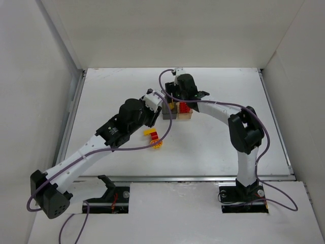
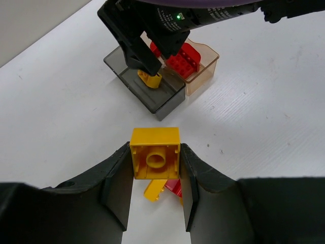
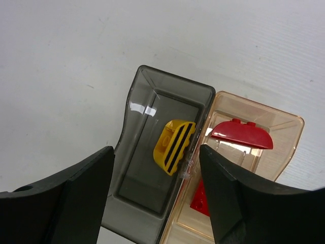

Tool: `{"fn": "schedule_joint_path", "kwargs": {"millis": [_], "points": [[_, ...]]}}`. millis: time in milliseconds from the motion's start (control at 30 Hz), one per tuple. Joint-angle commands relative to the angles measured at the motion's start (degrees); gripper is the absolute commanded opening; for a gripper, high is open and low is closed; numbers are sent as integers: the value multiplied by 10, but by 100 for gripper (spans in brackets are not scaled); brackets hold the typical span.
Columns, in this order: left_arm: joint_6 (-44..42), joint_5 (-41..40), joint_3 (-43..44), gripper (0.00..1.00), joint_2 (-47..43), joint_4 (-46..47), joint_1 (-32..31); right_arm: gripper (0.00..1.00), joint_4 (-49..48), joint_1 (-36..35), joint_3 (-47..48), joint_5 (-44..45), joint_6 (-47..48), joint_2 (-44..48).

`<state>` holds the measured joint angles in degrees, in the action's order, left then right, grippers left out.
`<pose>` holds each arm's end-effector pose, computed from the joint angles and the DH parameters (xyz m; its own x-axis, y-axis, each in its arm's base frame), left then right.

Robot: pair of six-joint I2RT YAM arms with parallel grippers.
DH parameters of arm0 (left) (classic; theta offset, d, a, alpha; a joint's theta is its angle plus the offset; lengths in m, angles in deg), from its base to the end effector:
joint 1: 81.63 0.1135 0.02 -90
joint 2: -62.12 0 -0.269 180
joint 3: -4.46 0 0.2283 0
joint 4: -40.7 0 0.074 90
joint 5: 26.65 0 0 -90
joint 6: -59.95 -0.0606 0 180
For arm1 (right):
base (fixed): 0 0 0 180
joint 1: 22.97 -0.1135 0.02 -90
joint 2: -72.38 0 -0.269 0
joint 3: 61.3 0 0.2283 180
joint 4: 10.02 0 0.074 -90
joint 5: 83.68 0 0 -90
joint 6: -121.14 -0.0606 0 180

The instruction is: Sort the legos into containers by color

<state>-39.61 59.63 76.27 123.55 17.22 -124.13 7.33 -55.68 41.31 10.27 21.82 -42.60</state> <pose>0.1847 -0.1639 0.3604 -0.0606 0.2803 -0.9580 0.6466 0.7422 0.1763 0.4006 0.2523 0.2418 -0.4908 -0.1232 -0.8625 -0.4148 0.9036 0.1069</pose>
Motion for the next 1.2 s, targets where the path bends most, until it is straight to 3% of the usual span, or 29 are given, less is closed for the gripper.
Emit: {"fn": "schedule_joint_path", "kwargs": {"millis": [0,100,167,367,500,600,733,867,967,1000,1133,1167], "points": [[2,-8,2,0,6,41,3,73,-4,-5,26,13,-6,52],[-4,6,20,0,41,47,3,73,-4,0,26,23,-6,87],[-9,28,39,0,88,54,9,80,-4,12,26,45,-20,126],[10,92,184,0,249,35,54,80,-4,77,-33,84,-26,207],[40,166,275,0,392,17,101,80,-4,97,-80,92,-26,230],[27,179,343,0,451,-28,115,80,-4,111,-99,92,-26,236],[27,179,357,6,497,-28,115,80,-4,125,-113,79,-26,236],[32,167,352,18,508,-21,115,80,-4,135,-120,73,-26,236],[25,161,347,35,508,-21,115,80,-4,135,-125,62,-26,236],[25,154,340,47,503,-21,115,80,-4,135,-125,55,-26,236],[25,154,324,61,485,-21,115,80,-4,141,-125,42,-26,248],[25,154,316,70,480,-21,115,80,-4,141,-125,42,-26,253]]}}
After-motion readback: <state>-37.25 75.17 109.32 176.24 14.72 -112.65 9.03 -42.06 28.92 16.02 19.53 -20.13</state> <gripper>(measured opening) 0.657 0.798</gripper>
